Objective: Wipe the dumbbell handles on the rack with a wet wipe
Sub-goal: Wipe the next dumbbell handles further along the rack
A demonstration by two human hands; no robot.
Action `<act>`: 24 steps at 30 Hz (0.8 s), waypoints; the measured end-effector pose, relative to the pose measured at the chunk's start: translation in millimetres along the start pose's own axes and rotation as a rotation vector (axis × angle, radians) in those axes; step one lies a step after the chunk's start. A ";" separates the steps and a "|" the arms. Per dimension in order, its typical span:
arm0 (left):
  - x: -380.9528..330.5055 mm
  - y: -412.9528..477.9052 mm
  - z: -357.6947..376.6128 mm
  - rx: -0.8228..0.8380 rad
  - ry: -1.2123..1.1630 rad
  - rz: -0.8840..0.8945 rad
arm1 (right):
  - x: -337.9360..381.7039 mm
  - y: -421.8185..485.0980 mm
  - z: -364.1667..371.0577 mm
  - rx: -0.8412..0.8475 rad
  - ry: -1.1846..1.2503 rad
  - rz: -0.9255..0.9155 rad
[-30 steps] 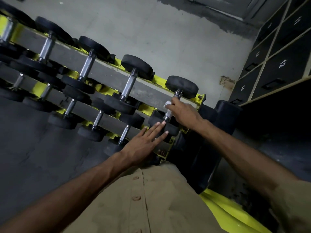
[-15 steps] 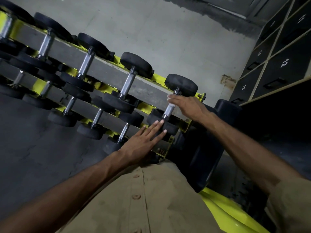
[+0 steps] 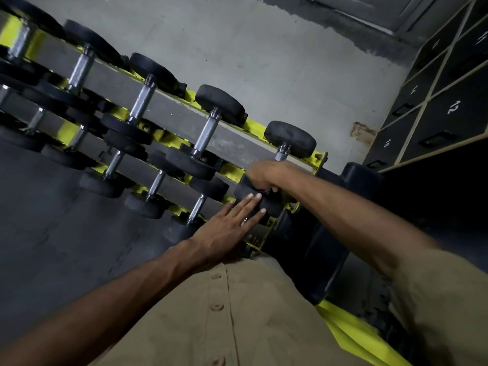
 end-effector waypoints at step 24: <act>3.5 -1.4 -1.7 0.009 0.011 0.025 | -71.3 -44.2 69.0 -0.780 0.812 -0.207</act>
Point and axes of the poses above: each hand's wrist, its own y-axis towards the middle knuckle, its own z-axis out of the palm, x = y × z, the point moved 8 cm from there along y, towards the middle knuckle, and after that the axes turned 14 degrees about y, right-handed, at the moved point
